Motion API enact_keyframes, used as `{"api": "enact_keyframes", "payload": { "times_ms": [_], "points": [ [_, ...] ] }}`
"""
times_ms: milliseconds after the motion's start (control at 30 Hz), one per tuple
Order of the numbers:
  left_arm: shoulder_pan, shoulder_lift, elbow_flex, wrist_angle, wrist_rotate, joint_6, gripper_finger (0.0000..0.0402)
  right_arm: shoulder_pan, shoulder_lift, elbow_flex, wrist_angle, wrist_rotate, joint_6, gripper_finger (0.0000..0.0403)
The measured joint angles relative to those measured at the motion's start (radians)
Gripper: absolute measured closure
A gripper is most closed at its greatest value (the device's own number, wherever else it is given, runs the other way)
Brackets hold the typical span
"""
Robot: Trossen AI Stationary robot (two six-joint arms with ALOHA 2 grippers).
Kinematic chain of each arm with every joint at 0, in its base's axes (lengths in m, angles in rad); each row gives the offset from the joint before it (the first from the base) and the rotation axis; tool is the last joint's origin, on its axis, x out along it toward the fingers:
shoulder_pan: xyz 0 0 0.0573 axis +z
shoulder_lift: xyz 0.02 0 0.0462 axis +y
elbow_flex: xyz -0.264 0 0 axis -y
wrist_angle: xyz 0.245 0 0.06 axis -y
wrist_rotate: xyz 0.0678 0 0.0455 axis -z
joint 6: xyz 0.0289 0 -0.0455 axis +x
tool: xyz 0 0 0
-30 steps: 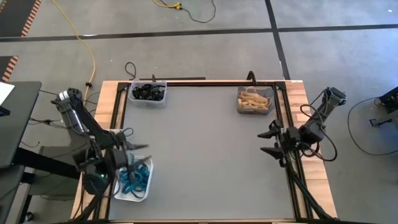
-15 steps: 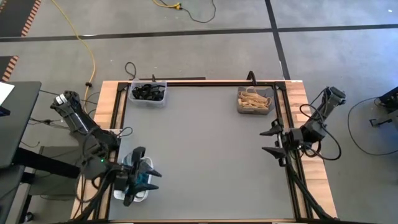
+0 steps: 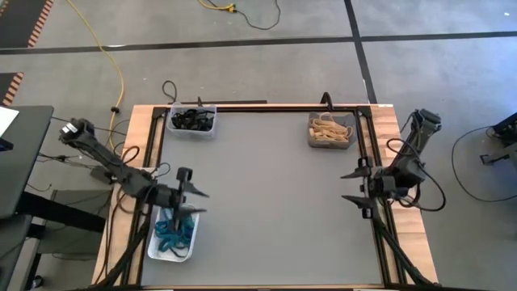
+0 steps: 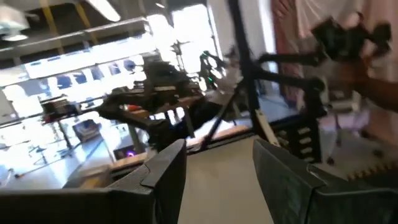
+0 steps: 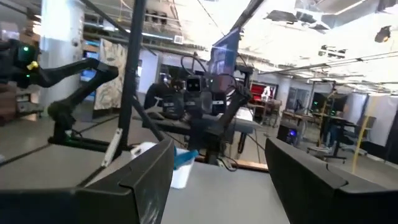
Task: Sort rubber bands into baskets
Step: Return to Home Position
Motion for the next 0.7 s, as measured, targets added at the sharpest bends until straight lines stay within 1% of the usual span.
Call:
{"api": "enact_keyframes", "payload": {
  "times_ms": [67, 133, 300, 433, 600, 700],
  "points": [
    [0.026, -0.061, -0.101, 0.093, 0.003, -0.020, 0.0225, -0.012, -0.024, -0.030, 0.006, 0.004, 0.003, 0.0121],
    [0.049, -0.126, -0.190, 0.149, 0.004, -0.042, 0.0225, -0.031, -0.057, -0.063, 0.021, 0.005, 0.008, 0.0121],
    [0.104, -0.269, -0.337, 0.161, 0.003, -0.097, 0.0225, -0.081, -0.184, -0.177, 0.118, 0.007, -0.035, 0.0121],
    [0.150, -0.357, -0.347, 0.051, -0.005, -0.128, 0.0225, -0.119, -0.298, -0.180, 0.028, -0.021, -0.035, 0.0121],
    [0.198, -0.408, -0.347, 0.039, 0.042, -0.106, 0.0225, -0.163, -0.408, -0.180, -0.063, -0.049, -0.058, 0.0121],
    [0.230, -0.424, -0.347, -0.003, 0.041, -0.097, 0.0225, -0.194, -0.405, -0.181, -0.078, -0.049, -0.062, 0.0121]
  ]
}}
